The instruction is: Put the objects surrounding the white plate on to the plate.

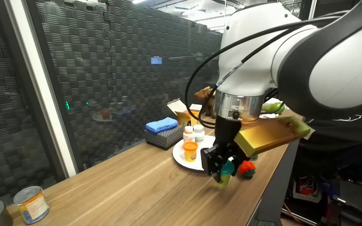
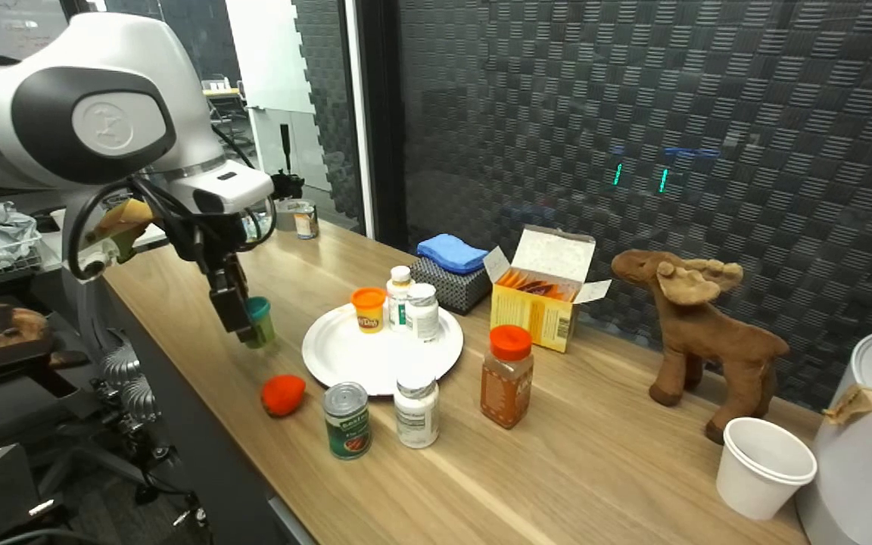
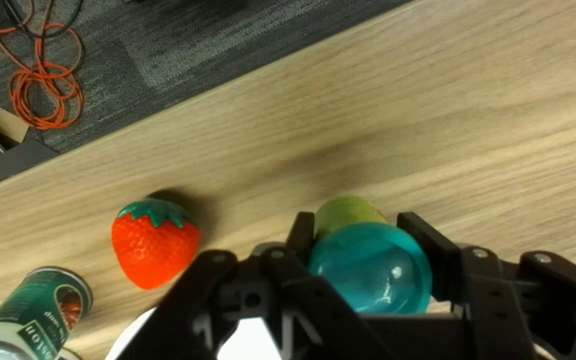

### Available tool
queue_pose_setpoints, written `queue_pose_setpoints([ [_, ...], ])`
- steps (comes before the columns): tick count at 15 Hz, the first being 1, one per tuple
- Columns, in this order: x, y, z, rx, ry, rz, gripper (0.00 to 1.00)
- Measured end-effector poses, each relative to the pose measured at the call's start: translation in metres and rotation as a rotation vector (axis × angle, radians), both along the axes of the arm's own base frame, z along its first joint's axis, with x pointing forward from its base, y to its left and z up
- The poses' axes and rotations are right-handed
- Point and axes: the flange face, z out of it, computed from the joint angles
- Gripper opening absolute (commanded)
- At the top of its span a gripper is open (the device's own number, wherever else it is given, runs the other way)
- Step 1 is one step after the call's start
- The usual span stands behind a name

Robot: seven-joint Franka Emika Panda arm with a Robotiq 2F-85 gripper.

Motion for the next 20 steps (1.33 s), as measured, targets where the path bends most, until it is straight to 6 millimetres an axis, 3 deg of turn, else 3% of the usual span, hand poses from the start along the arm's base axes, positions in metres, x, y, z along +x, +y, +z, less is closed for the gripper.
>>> queue_pose_setpoints([
  [5, -0.001, -0.005, 0.028, -0.018, -0.067, -0.004, 0.23],
  [10, 0.026, -0.032, 0.041, -0.013, -0.099, -0.059, 0.23],
  [15, 0.065, -0.062, 0.020, -0.013, -0.061, -0.075, 0.23],
  [20, 0.087, -0.070, -0.018, 0.013, 0.031, -0.063, 0.23],
])
